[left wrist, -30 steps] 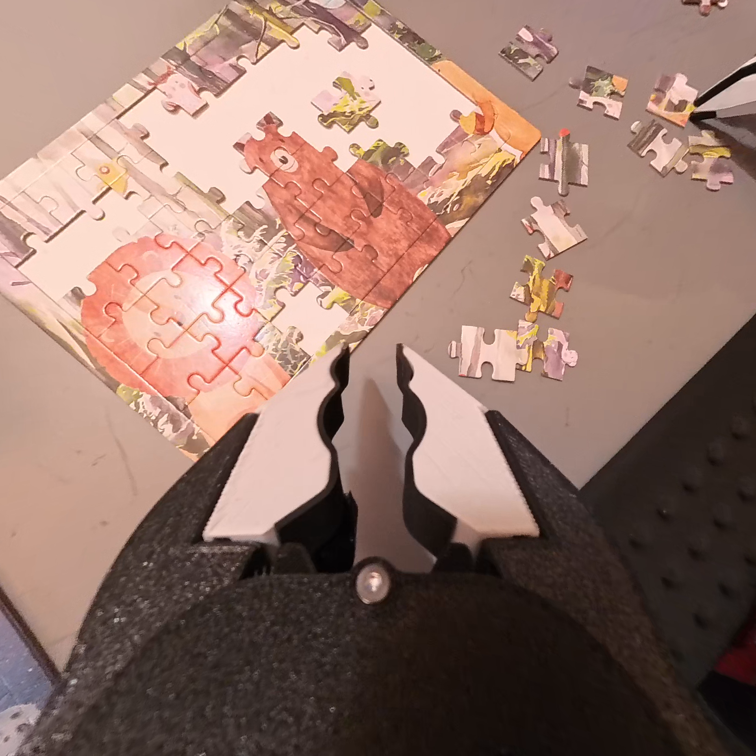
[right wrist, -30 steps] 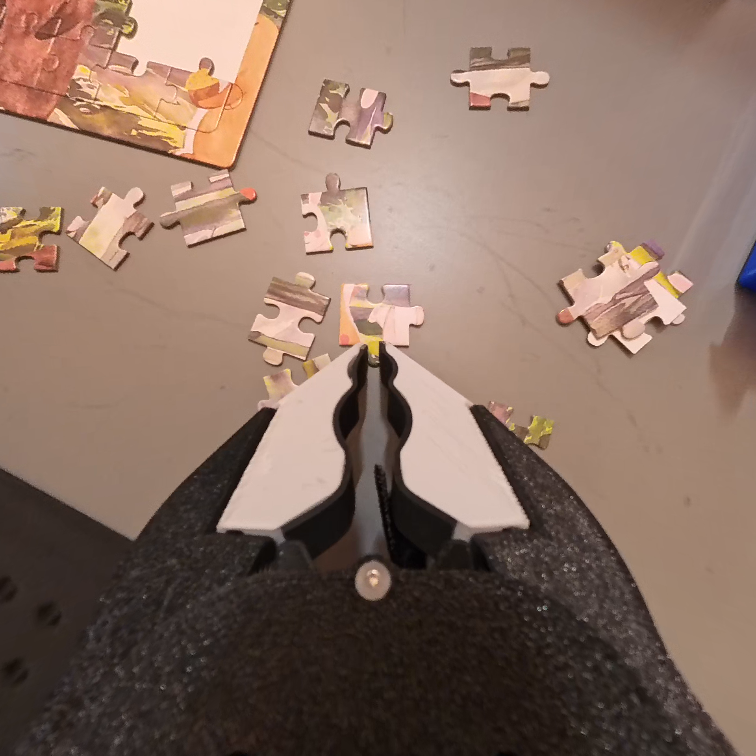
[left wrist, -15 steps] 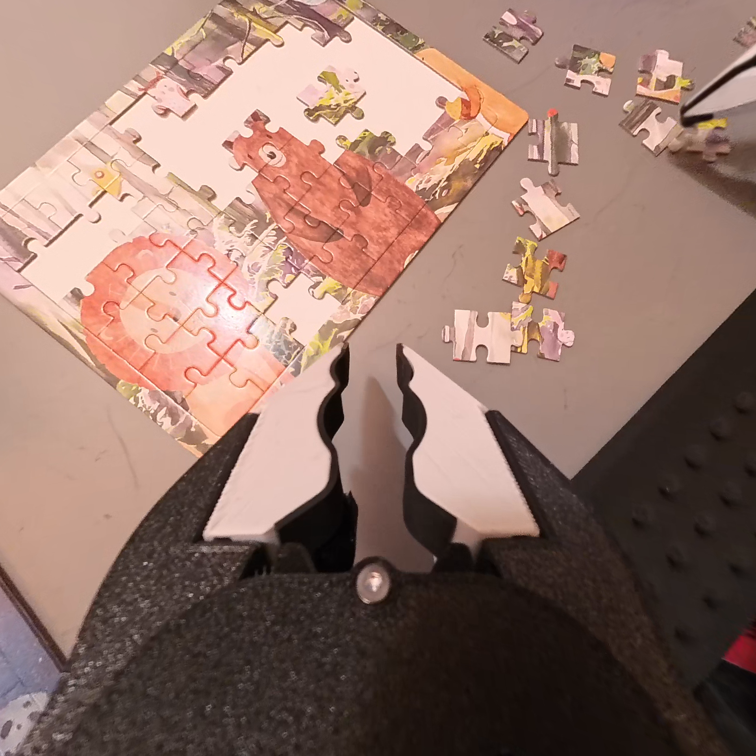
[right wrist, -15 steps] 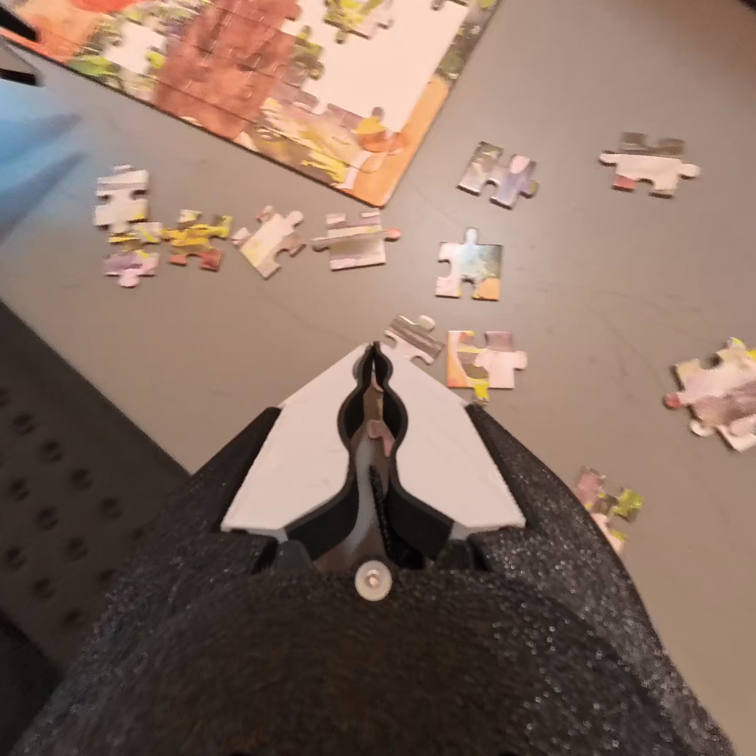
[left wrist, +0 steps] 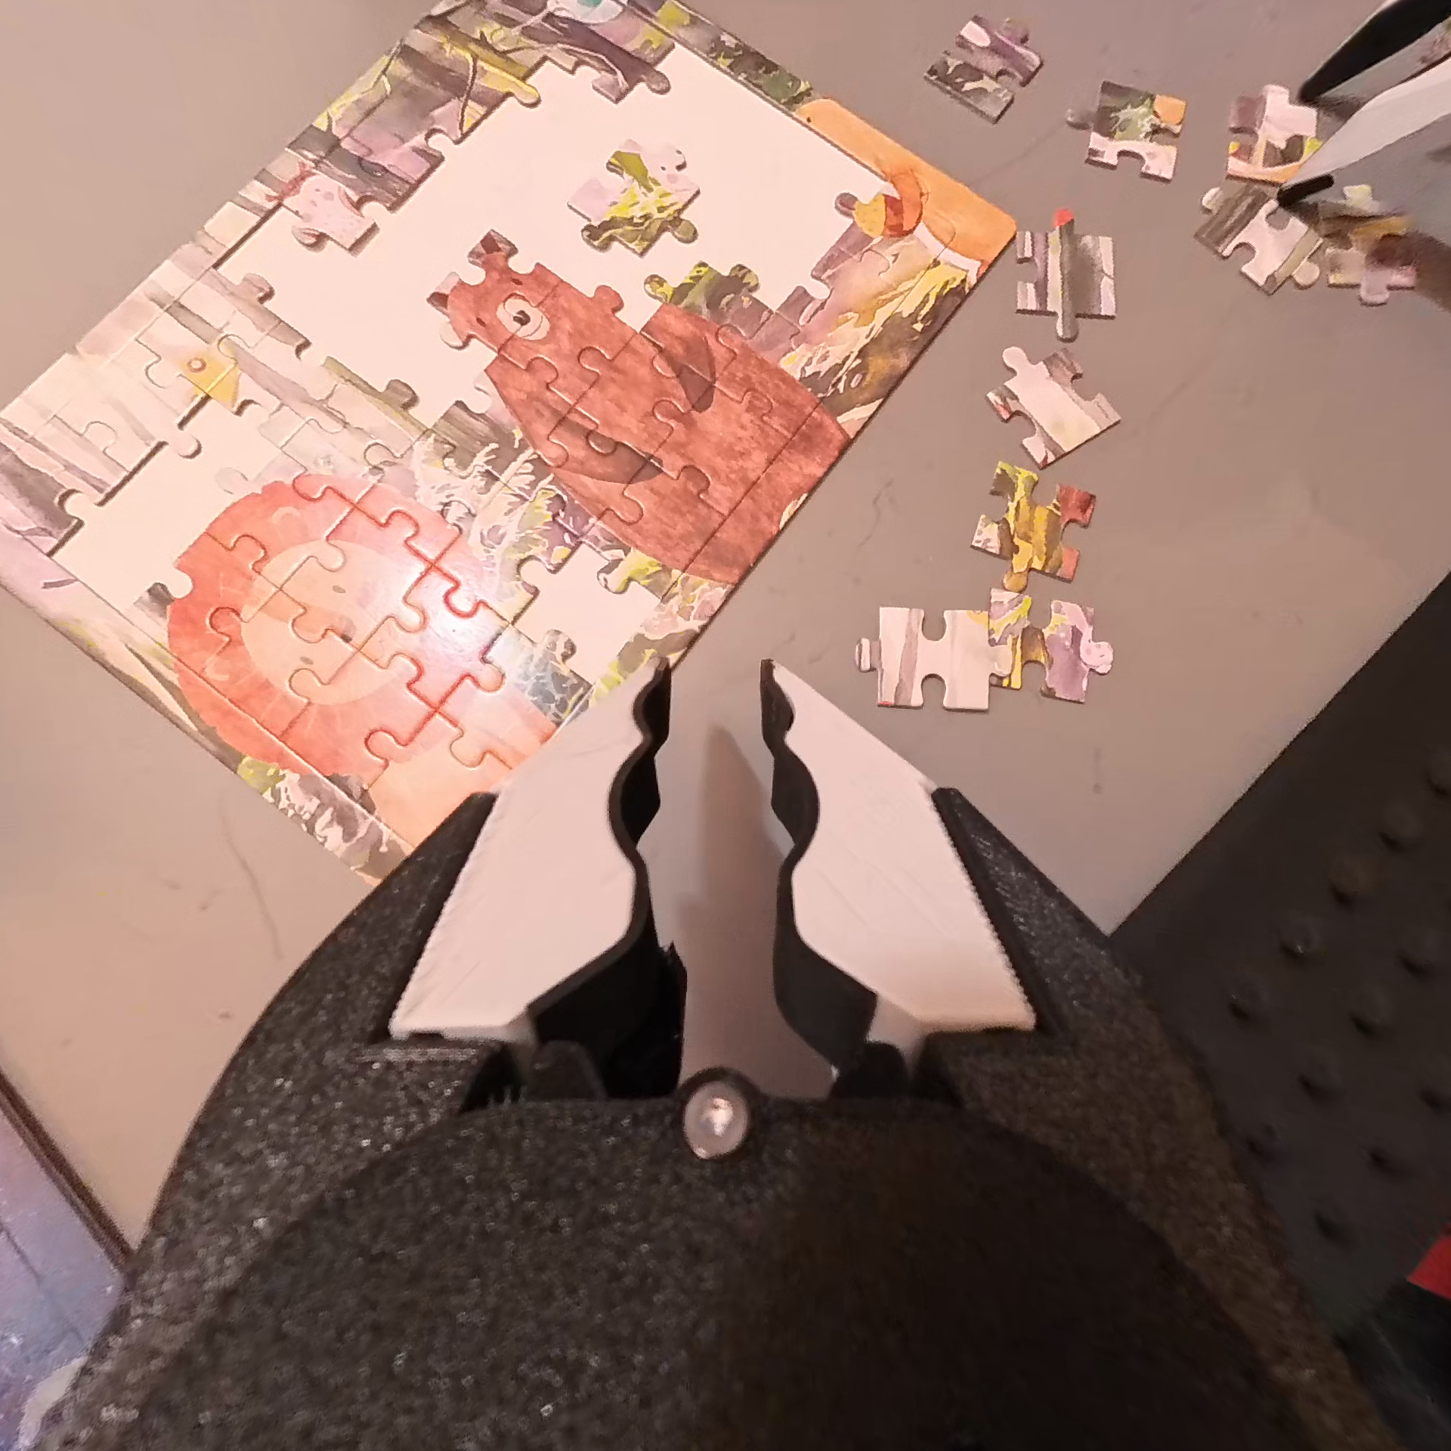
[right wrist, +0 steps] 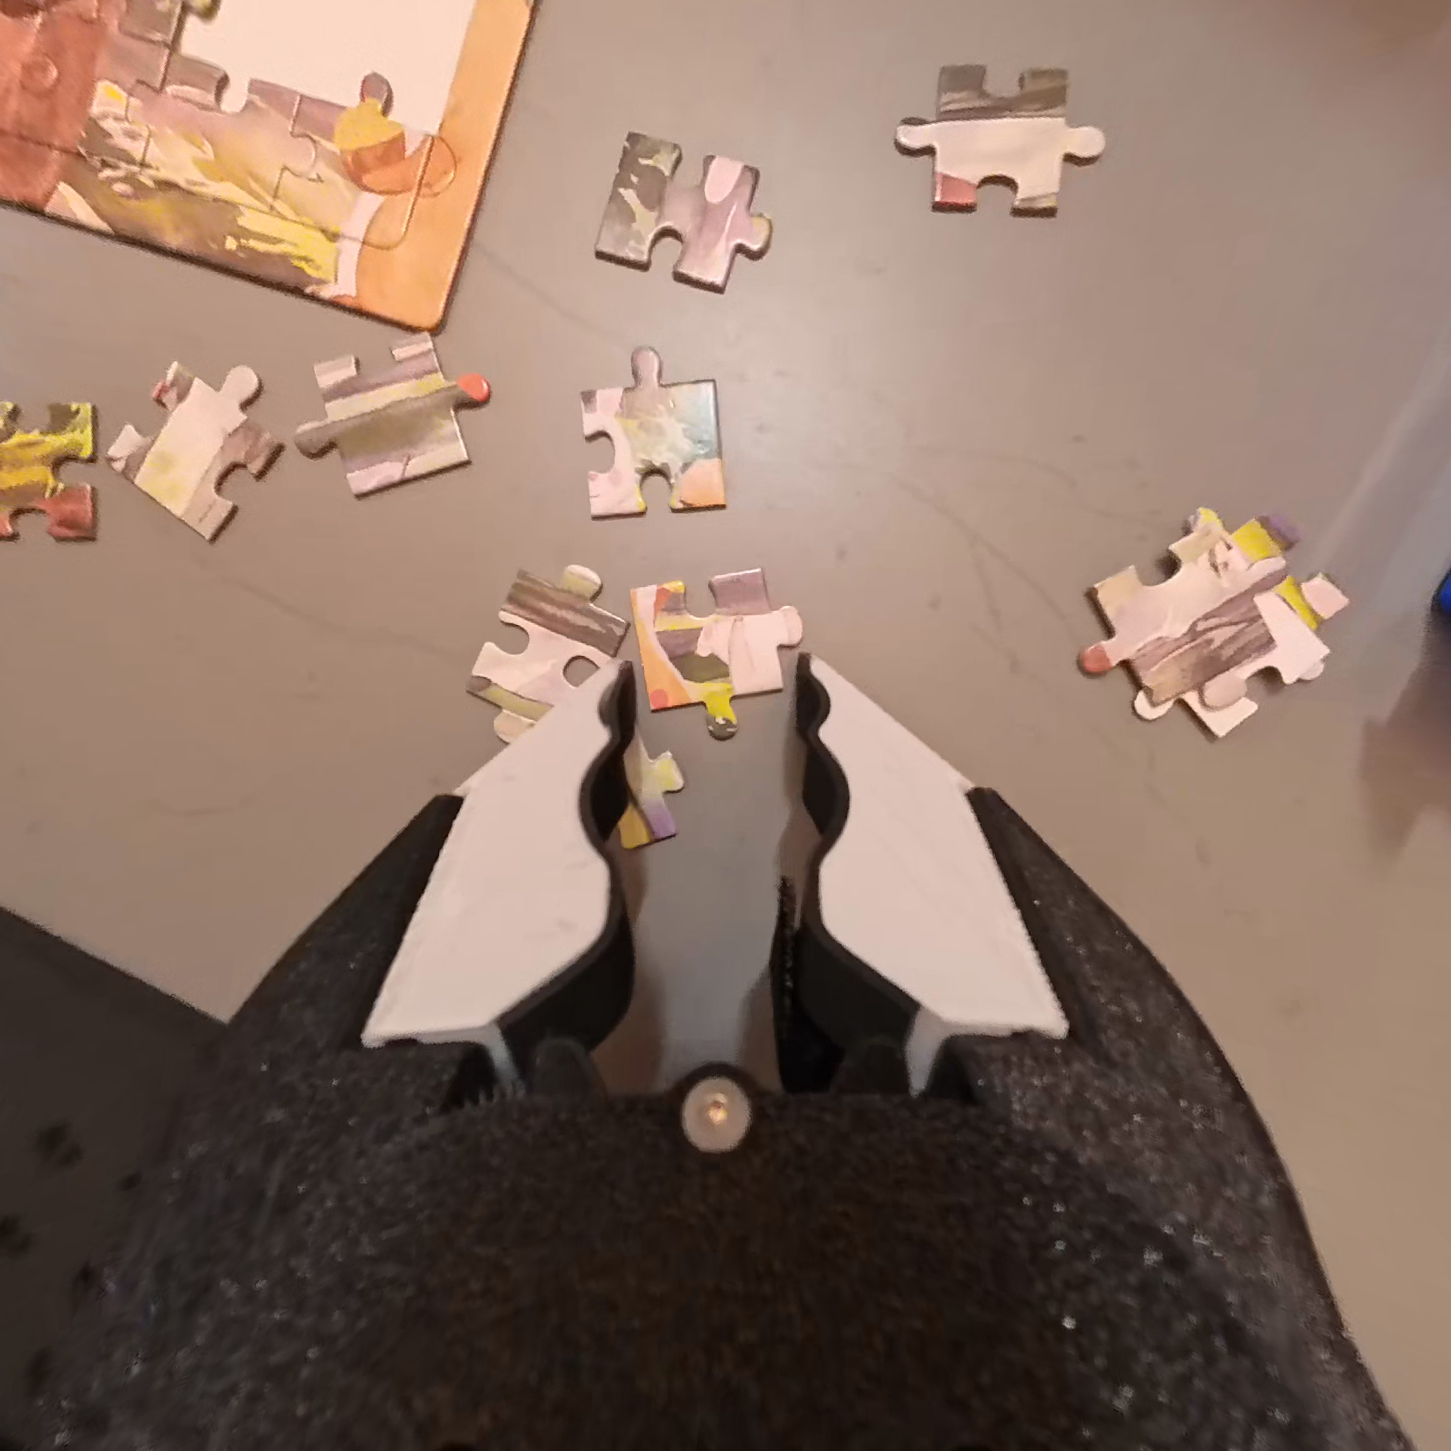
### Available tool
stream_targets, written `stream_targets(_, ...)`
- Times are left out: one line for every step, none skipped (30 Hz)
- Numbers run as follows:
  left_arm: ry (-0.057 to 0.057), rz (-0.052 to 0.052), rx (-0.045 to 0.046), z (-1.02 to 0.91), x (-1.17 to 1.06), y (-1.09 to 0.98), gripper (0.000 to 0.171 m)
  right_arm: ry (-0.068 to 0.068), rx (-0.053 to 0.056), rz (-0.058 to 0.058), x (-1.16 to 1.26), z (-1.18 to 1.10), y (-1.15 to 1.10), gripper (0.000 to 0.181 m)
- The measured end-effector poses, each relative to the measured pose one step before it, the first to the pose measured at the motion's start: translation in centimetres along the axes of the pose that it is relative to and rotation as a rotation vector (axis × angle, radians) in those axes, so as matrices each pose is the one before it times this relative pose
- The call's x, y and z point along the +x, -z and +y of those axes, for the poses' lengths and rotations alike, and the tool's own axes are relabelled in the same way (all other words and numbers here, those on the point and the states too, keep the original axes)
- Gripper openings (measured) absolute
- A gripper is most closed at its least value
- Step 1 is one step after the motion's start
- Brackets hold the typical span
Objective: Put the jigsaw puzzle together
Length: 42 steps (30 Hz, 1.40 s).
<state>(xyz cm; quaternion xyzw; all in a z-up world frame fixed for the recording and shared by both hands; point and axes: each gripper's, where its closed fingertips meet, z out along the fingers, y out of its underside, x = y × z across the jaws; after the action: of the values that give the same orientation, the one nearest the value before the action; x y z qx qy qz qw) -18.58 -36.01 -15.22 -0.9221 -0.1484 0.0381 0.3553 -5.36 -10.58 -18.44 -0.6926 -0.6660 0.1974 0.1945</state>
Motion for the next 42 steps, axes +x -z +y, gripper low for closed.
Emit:
stream_targets(-0.0015, 0.0023, -0.00216, -0.047, 0.014, -0.121, 0.022, 0.0316, -0.0195, -0.0165, 0.027, 0.045, 0.009, 0.041)
stream_targets(-0.0017, 0.0019, -0.00163, -0.062, 0.01, -0.131, 0.022, 0.0408, -0.0236, -0.0168, 0.019, 0.082, 0.033, 0.04)
stream_targets(-0.0018, 0.0025, -0.00246, -0.051, 0.02, -0.139, 0.022, 0.0325, -0.025, -0.0169, 0.072, 0.076, 0.037, 0.038)
stream_targets(-0.0022, 0.0025, -0.00278, -0.065, 0.029, -0.126, 0.022, 0.0202, -0.0283, -0.011, 0.145, 0.059, 0.025, 0.035)
stream_targets(-0.0032, 0.0011, -0.0012, -0.086, 0.027, -0.097, 0.022, 0.0317, -0.0194, -0.0085, 0.031, -0.018, -0.006, 0.034)
stream_targets(-0.0038, -0.0003, 0.00051, -0.116, 0.012, -0.035, 0.022, 0.0326, -0.0056, -0.009, -0.043, -0.092, -0.031, 0.034)
stream_targets(-0.0035, -0.0012, 0.00113, -0.098, 0.007, 0.011, 0.022, 0.0211, -0.0042, -0.0095, -0.023, -0.057, -0.025, 0.033)
stream_targets(-0.0021, -0.0023, 0.00097, -0.065, -0.032, 0.041, 0.022, 0.0171, -0.0049, -0.0108, -0.006, -0.005, 0.011, 0.033)
stream_targets(0.0, -0.0032, 0.00044, -0.029, -0.074, 0.072, 0.022, 0.0141, -0.0052, -0.0116, -0.014, -0.001, 0.003, 0.033)
stream_targets(0.0021, -0.0033, 0.00014, 0.013, -0.091, 0.081, 0.022, 0.0109, -0.0076, -0.0093, -0.003, -0.009, 0.013, 0.033)
stream_targets(0.0034, -0.003, -0.00017, 0.031, -0.113, 0.083, 0.022, 0.0107, -0.0058, -0.0049, -0.008, -0.094, 0.072, 0.033)
stream_targets(0.0046, -0.0029, -0.00004, 0.029, -0.135, 0.083, 0.022, 0.0095, 0.0091, -0.0064, -0.14, -0.397, 0.168, 0.033)
stream_targets(0.0067, -0.0009, 0.00121, 0.016, -0.105, 0.078, 0.022, 0.0087, 0.0227, -0.0149, -0.402, -0.751, 0.263, 0.033)
stream_targets(0.0102, 0.0037, 0.00395, -0.061, -0.054, 0.082, 0.022, 0.0113, 0.0361, -0.028, -0.768, -1.119, 0.292, 0.033)
stream_targets(0.0145, 0.0105, 0.009, -0.18, 0.057, 0.076, 0.022, 0.0201, 0.04, -0.0372, -1.112, -1.326, 0.211, 0.033)
stream_targets(0.0189, 0.023, 0.01604, -0.359, 0.262, 0.048, 0.022, 0.0352, 0.0375, -0.0308, -1.216, -1.428, 0.05, 0.033)
stream_targets(0.0255, 0.0417, 0.02373, -0.568, 0.549, 0.012, 0.022, 0.0501, 0.0344, -0.0233, -1.224, -1.47, -0.147, 0.033)
stream_targets(0.039, 0.0668, 0.03071, -0.751, 0.904, -0.049, 0.022, 0.0537, 0.03, -0.0184, -1.133, -1.483, -0.315, 0.033)
stream_targets(0.0594, 0.0844, 0.03241, -0.836, 1.09, -0.127, 0.022, 0.0485, 0.0278, -0.0175, -1.011, -1.509, -0.398, 0.034)
stream_targets(0.0712, 0.0936, 0.02547, -0.768, 1.164, -0.225, 0.023, 0.044, 0.0274, -0.0217, -0.961, -1.483, -0.431, 0.034)
stream_targets(0.0681, 0.0945, 0.01951, -0.676, 1.162, -0.244, 0.025, 0.0473, 0.0261, -0.0139, -0.822, -1.383, -0.442, 0.034)
stream_targets(0.0578, 0.0752, 0.01539, -0.537, 0.856, -0.239, 0.025, 0.0519, 0.0202, -0.008, -0.735, -1.191, -0.419, 0.034)
stream_targets(0.0451, 0.0555, 0.00843, -0.363, 0.559, -0.229, 0.026, 0.0552, 0.0116, -0.0109, -0.796, -0.925, -0.401, 0.034)
stream_targets(0.0321, 0.0447, 0.00094, -0.182, 0.429, -0.172, 0.026, 0.0569, 0.0027, 0.0027, -0.564, -0.722, -0.366, 0.034)
stream_targets(0.0236, 0.0343, -0.00795, 0.037, 0.303, -0.158, 0.027, 0.0562, 0.0019, 0.0145, -0.348, -0.602, -0.299, 0.034)
stream_targets(0.02, 0.0268, -0.01341, 0.206, 0.211, -0.162, 0.026, 0.0529, -0.0025, 0.0013, -0.468, -0.459, -0.25, 0.034)
stream_targets(0.0165, 0.023, -0.01296, 0.269, 0.171, -0.154, 0.026, 0.0441, -0.0069, 0.0093, -0.224, -0.313, -0.196, 0.034)
stream_targets(0.0163, 0.0168, -0.00935, 0.267, 0.065, -0.152, 0.026, 0.0347, -0.0107, 0.0016, -0.198, -0.123, -0.169, 0.034)
stream_targets(0.0186, 0.0112, -0.00383, 0.179, -0.051, -0.118, 0.025, 0.0249, -0.0121, -0.0206, -0.467, 0.023, -0.124, 0.034)
stream_targets(0.018, 0.0125, 0.0006, 0.138, -0.057, -0.07, 0.016, 0.0131, -0.0057, -0.0044, -0.152, 0.037, -0.068, 0.034)
stream_targets(0.0164, 0.0135, 0.00244, 0.092, -0.055, -0.046, 0.002, 0.0067, 0.001, -0.0106, -0.211, 0.05, -0.038, 0.033)
stream_targets(0.0192, 0.0075, 0.00421, 0.07, -0.152, -0.06, 0.001, 0.0041, 0.0027, -0.0131, -0.26, 0.099, 0.006, 0.01)
stream_targets(0.0193, 0.0071, 0.00407, 0.066, -0.17, -0.092, 0.001, 0.0023, 0.0117, 0.0091, 0.052, 0.013, -0.002, 0.01)
stream_targets(0.0117, 0.0131, 0.00306, 0.071, -0.008, -0.12, 0.001, -0.0138, 0.008, 0.0209, 0.336, 0.092, -0.04, 0.012)
stream_targets(0.0051, 0.0072, 0.00642, -0.009, -0.02, -0.085, 0.001, -0.0347, 0.0086, 0.0067, 0.238, 0.178, -0.073, 0.017)
stream_targets(0.0011, -0.0006, 0.01381, -0.166, -0.086, -0.01, 0.001, -0.0584, 0.0116, -0.002, 0.29, 0.277, -0.069, 0.026)
stream_targets(-0.003, 0.0062, 0.01986, -0.317, 0.069, 0.078, 0.001, -0.0826, 0.0169, -0.0104, 0.367, 0.348, -0.041, 0.032)
stream_targets(-0.0071, 0.0082, 0.02943, -0.515, 0.14, 0.181, 0.001, -0.1024, 0.041, -0.017, 0.407, 0.057, 0.111, 0.034)
stream_targets(-0.0092, 0.0076, 0.03964, -0.701, 0.162, 0.28, 0.001, -0.1241, 0.0595, 0.0018, 0.808, -0.21, 0.227, 0.035)
stream_targets(-0.0082, 0.0122, 0.04462, -0.814, 0.254, 0.315, 0.001, -0.1431, 0.063, -0.0243, 0.498, -0.306, 0.186, 0.038)
stream_targets(-0.0033, 0.0215, 0.04306, -0.815, 0.392, 0.305, 0.001, -0.1348, 0.0669, -0.0788, -0.424, -0.431, 0.134, 0.043)
stream_targets(0.0037, 0.0219, 0.04352, -0.837, 0.4, 0.247, 0.001, -0.1205, 0.0673, -0.0334, 0.067, -0.389, -0.007, 0.046)
